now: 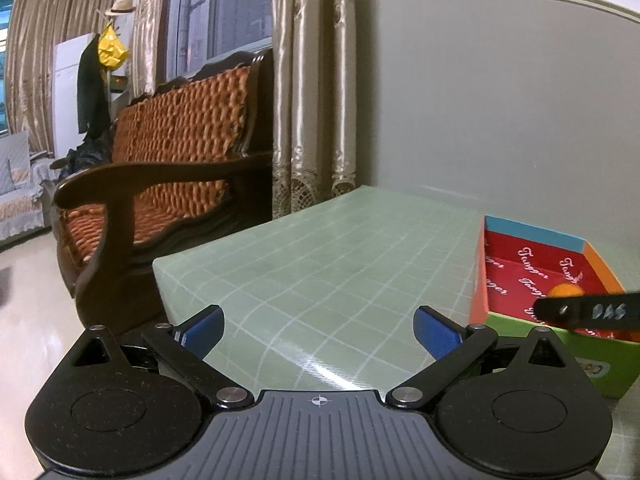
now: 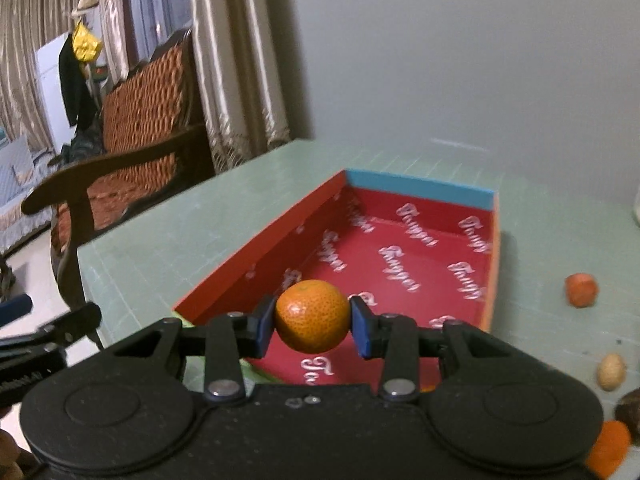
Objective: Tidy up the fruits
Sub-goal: 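Carry the large mandarin with the right tool into the box and release, then move the left tool to another large mandarin and close on it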
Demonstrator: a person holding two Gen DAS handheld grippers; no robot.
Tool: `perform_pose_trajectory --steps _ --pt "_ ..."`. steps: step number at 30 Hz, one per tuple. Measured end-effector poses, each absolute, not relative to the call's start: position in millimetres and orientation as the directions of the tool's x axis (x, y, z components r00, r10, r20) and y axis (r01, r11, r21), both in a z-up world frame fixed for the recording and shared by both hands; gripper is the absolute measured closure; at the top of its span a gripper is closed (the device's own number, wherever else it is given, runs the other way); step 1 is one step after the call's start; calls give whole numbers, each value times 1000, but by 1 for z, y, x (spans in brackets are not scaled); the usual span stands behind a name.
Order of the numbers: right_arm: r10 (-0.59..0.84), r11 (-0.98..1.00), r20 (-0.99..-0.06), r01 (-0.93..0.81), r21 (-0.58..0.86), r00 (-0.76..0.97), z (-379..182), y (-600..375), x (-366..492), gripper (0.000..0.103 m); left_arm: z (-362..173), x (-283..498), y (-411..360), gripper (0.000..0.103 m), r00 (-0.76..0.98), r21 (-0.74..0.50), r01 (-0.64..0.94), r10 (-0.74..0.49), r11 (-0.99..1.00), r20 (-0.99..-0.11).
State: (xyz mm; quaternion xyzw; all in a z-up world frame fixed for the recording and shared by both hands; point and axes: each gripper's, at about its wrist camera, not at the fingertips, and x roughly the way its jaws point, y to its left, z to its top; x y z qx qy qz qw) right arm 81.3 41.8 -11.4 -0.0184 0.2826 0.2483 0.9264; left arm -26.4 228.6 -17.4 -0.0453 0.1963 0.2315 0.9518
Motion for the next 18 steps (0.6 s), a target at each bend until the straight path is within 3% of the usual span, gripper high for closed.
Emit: perform_pose_trajectory --steps 11,18 --pt "497 858 -533 -478 185 685 -17 35 81 59 -18 -24 228 3 820 -12 -451 408 893 -401" --pt "500 864 -443 -464 197 744 1 1 61 41 -16 -23 220 3 833 -25 -433 389 901 -392"
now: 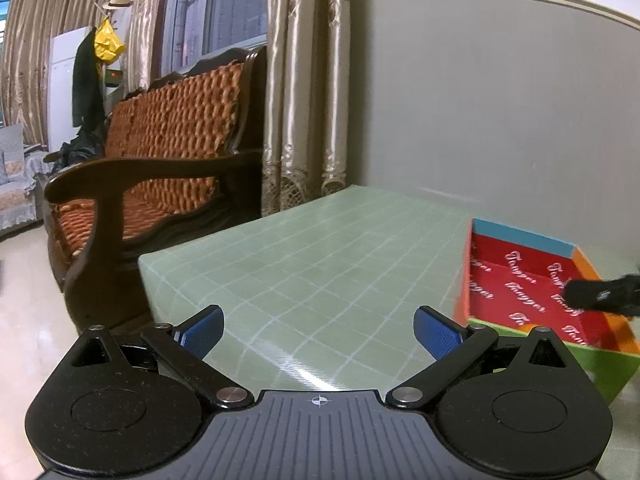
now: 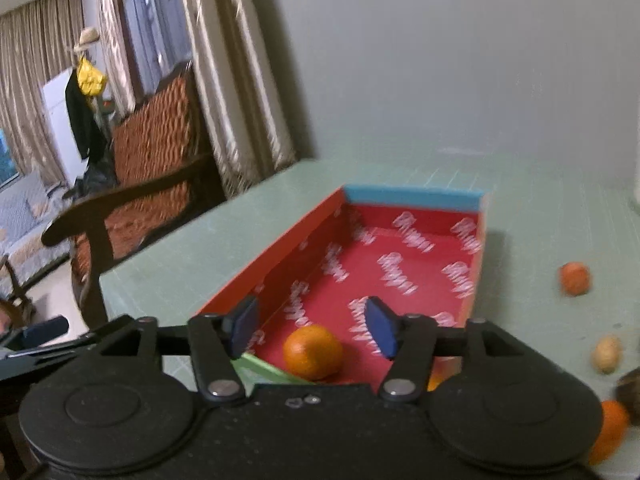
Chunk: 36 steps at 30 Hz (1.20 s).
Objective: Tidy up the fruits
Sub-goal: 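Move the left tool to another large mandarin and close on it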
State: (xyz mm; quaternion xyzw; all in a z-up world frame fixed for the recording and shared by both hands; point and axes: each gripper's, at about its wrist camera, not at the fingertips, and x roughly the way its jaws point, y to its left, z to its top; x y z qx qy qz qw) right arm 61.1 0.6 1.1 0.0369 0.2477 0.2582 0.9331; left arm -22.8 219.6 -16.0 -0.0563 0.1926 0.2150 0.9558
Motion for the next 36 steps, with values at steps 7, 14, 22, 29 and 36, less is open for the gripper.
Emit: perform_pose_trajectory --steps 7,14,22,29,36 --pt "388 920 -379 -334 202 840 12 -73 42 30 -11 -21 185 2 880 8 -343 325 939 -346" --pt "126 987 -342 -82 141 931 -1 -146 27 23 -7 -18 137 3 930 42 -191 195 981 -310" --pt "-78 979 -335 135 151 939 -23 -211 7 18 -4 -22 63 3 974 96 41 -19 995 -227" --pt "-190 956 -327 250 152 926 -28 -248 -20 17 -16 -11 2 4 949 137 196 -153 971 -276" --pt "-241 934 -335 311 175 911 -33 -276 -36 17 -33 8 -36 37 898 145 274 -199 951 -393"
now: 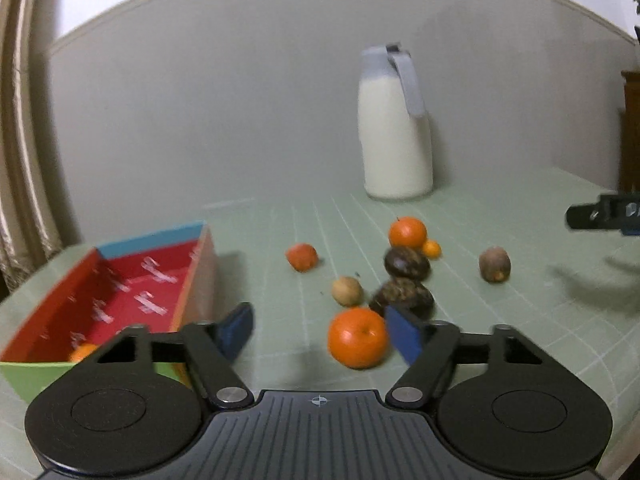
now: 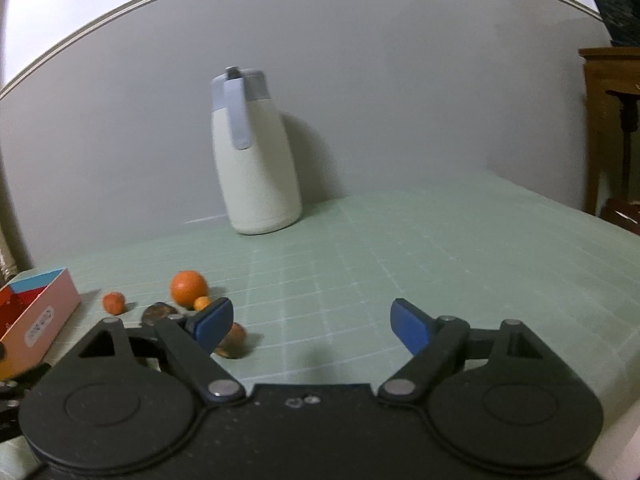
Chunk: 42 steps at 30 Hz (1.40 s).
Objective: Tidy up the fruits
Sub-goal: 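Move the left tool to another large mandarin and close on it, then carry the mandarin with the left tool into the box and open it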
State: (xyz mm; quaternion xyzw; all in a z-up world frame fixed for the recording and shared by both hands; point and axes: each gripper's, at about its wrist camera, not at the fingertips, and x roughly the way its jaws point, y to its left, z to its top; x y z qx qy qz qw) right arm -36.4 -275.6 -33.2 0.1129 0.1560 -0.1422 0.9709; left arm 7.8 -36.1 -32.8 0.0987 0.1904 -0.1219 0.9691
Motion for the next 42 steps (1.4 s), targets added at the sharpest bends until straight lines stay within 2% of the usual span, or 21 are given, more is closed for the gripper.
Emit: perform_pose_trajectory --steps 4,8,13,42 --pt "-258 924 -338 334 187 905 -35 -287 -46 17 -38 15 -44 39 885 136 273 -193 952 -423" --pt "-271 917 -344 350 193 899 -36 -295 -51 17 -44 18 -51 57 863 125 300 -213 946 -458" --pt "-276 912 -349 359 200 896 -38 -300 -53 17 -50 23 -57 63 853 122 296 -205 947 -481" --pt "-218 944 -352 288 159 910 -35 -266 -35 17 -32 19 -26 64 893 58 227 -184 972 -411"
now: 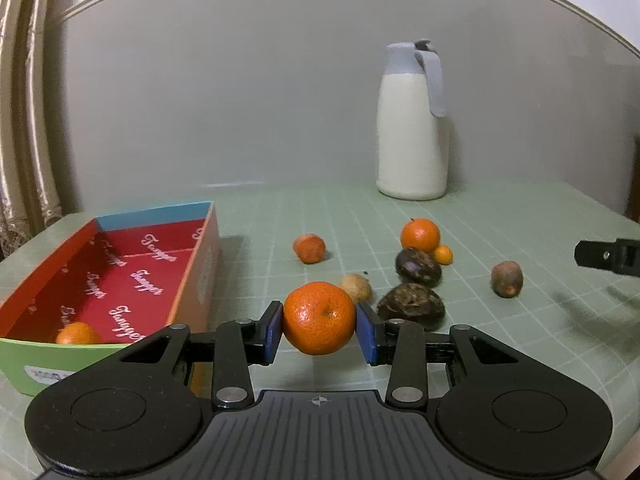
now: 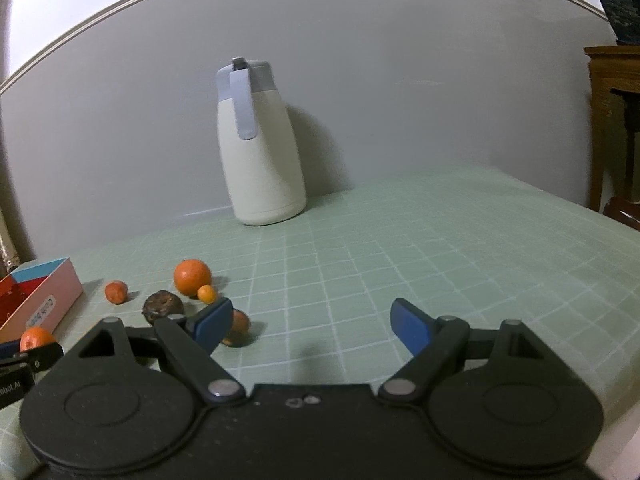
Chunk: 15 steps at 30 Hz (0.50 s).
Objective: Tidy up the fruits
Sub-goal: 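Carry the mandarin with the left tool into the box and open it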
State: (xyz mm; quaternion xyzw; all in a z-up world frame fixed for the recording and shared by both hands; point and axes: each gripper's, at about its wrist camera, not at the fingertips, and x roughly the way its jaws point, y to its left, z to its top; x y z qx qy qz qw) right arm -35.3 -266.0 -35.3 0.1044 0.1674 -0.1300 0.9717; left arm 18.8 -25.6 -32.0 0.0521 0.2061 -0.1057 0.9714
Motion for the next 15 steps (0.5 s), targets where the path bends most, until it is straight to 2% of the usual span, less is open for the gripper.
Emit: perform_pose_trajectory --steps 15 --pt "-138 977 -352 186 106 926 -35 -222 -17 17 -18 13 15 64 924 12 150 -136 989 -358"
